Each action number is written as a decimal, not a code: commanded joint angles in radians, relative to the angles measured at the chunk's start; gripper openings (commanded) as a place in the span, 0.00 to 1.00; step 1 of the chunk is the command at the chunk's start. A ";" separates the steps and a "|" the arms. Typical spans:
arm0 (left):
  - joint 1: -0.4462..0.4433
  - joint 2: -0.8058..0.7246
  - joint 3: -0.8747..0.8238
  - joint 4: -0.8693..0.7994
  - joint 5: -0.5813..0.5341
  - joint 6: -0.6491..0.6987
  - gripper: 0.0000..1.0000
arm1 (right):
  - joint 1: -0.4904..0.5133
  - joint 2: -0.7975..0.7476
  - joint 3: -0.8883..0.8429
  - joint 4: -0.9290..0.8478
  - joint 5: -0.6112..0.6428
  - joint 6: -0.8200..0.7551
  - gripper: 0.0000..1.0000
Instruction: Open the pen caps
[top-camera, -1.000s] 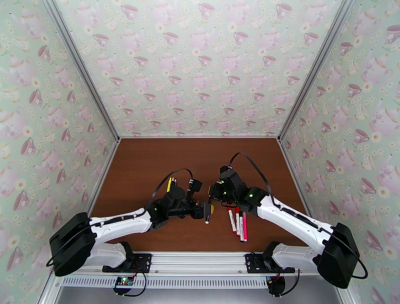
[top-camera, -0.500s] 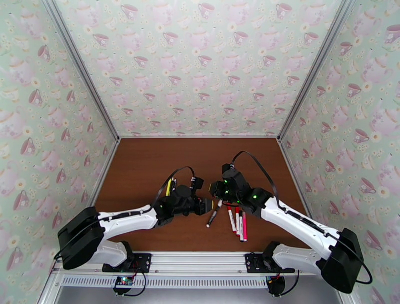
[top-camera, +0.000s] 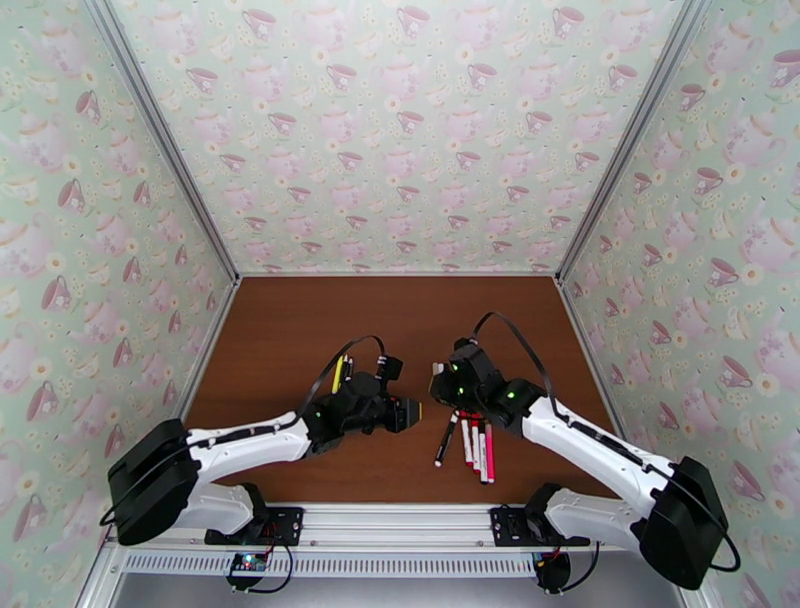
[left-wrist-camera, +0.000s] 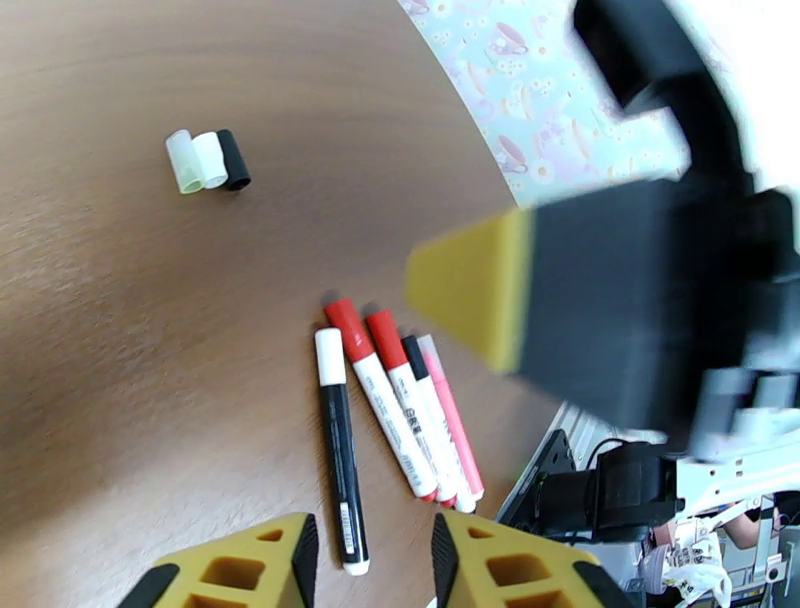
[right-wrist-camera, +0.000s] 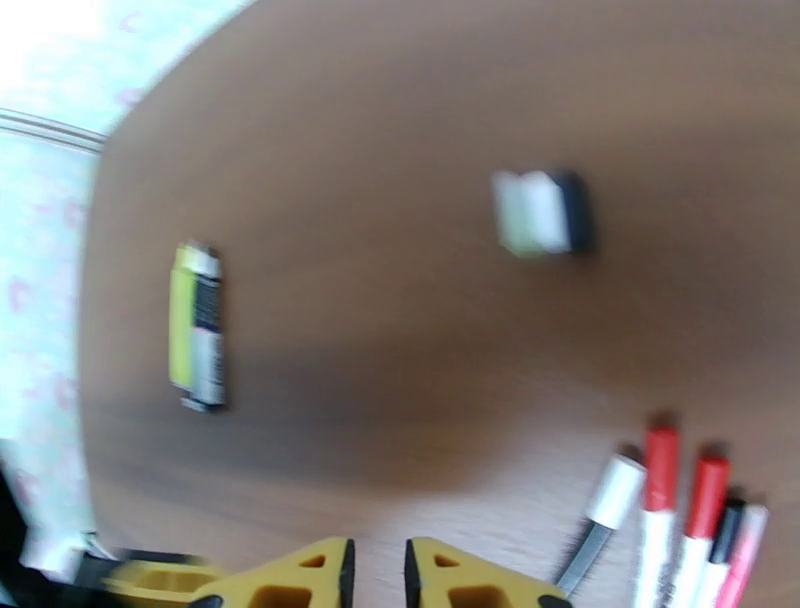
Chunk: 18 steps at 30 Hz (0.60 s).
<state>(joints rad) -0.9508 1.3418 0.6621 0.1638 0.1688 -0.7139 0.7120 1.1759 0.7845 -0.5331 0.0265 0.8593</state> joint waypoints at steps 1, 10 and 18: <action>0.003 -0.040 -0.018 -0.047 -0.019 0.035 0.41 | -0.001 -0.002 -0.046 -0.088 0.031 -0.027 0.25; 0.008 -0.063 -0.002 -0.102 -0.005 0.075 0.44 | -0.002 0.079 -0.132 -0.028 0.042 0.023 0.28; 0.008 -0.054 0.002 -0.101 -0.007 0.070 0.45 | -0.012 0.166 -0.139 0.049 0.056 0.037 0.28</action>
<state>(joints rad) -0.9497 1.2961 0.6567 0.0719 0.1677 -0.6617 0.7063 1.3258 0.6540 -0.5285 0.0490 0.8791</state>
